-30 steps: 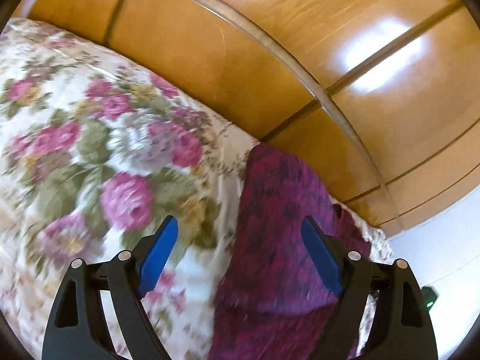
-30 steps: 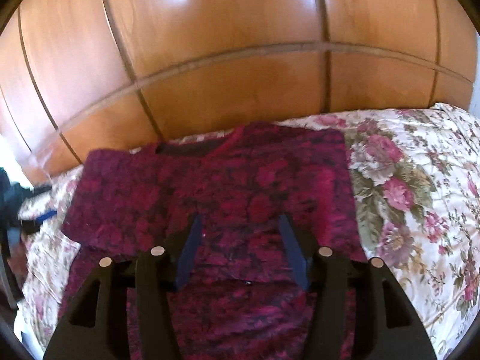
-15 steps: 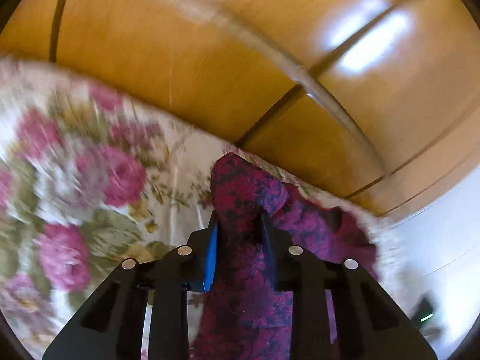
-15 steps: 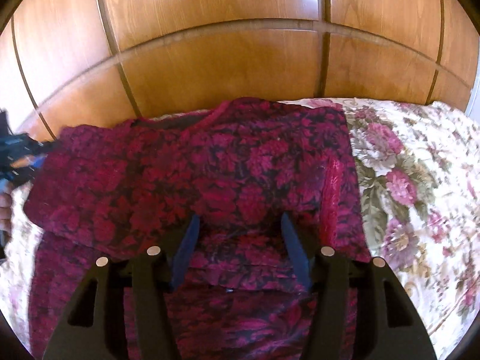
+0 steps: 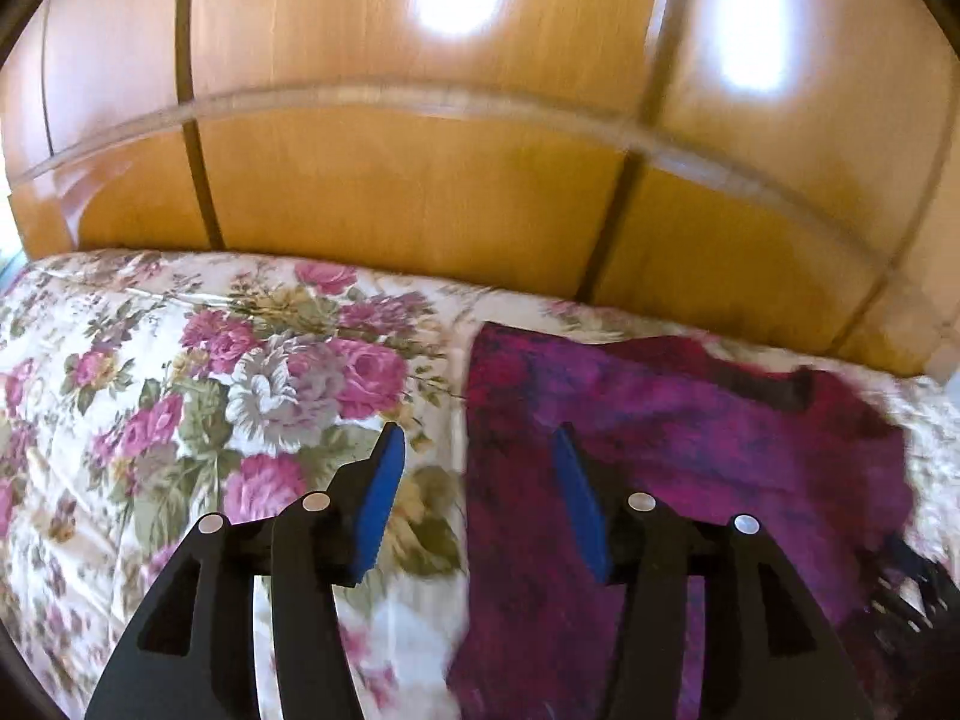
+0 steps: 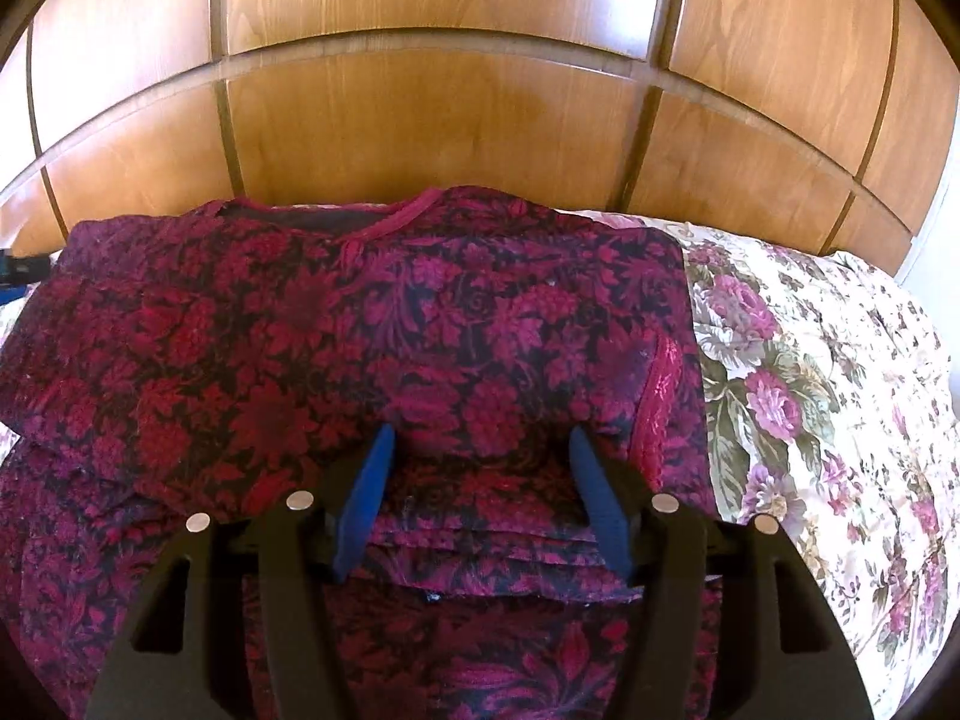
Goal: Fold small clothes
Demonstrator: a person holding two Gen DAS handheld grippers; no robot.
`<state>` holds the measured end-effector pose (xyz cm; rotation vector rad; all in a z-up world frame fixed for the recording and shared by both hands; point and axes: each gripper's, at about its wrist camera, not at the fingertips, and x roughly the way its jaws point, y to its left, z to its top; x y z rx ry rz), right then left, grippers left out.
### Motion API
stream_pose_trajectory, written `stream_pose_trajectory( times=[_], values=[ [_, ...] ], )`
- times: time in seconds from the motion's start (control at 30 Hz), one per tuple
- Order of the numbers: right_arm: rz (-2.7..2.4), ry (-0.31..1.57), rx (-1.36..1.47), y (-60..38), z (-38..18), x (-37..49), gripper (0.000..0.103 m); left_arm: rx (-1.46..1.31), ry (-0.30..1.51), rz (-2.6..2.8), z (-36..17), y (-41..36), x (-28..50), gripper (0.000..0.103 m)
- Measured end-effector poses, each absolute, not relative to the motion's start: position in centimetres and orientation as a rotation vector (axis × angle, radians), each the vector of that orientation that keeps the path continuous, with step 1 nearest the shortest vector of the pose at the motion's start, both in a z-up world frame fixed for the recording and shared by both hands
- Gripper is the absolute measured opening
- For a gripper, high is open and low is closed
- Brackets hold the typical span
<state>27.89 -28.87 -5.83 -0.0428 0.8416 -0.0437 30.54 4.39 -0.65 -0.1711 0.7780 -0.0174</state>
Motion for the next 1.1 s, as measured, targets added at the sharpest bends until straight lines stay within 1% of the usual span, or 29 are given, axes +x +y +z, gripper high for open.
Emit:
stream_pose_trajectory(
  times=[0.13,0.3,0.37,0.53,0.77,0.8,0.83,0.87,1.1],
  values=[
    [-0.043,0.838,-0.04,-28.9,-5.7,27.8,0.06,-0.095,0.768,-0.105,-1.2,1.5,27.7,0.051],
    [-0.034,0.835,-0.033,-29.0,-5.7,27.9,0.061,0.01,0.837,-0.068,-4.7,-0.9,29.0,0.051],
    [-0.037,0.831,-0.037,-29.0,-5.8,27.9,0.061,-0.001,0.835,-0.056,-4.9,-1.0,29.5,0.051],
    [-0.041,0.826,-0.042,-28.9,-5.8,27.8,0.061,-0.024,0.818,-0.052,-3.4,-0.4,28.6,0.051],
    [-0.041,0.822,-0.043,-28.9,-5.7,27.8,0.061,-0.069,0.761,-0.061,-0.7,0.1,24.9,0.051],
    [-0.04,0.823,-0.043,-28.9,-5.7,27.7,0.061,-0.073,0.751,-0.063,-0.3,0.2,24.3,0.052],
    [-0.04,0.822,-0.042,-28.9,-5.7,27.8,0.061,-0.076,0.743,-0.067,0.2,0.3,23.8,0.056],
    [-0.04,0.822,-0.043,-28.9,-5.7,27.8,0.061,-0.079,0.735,-0.067,0.5,0.3,23.4,0.056],
    [-0.042,0.821,-0.045,-28.9,-5.6,27.8,0.061,-0.082,0.702,-0.067,2.0,0.6,20.9,0.056]
  ],
)
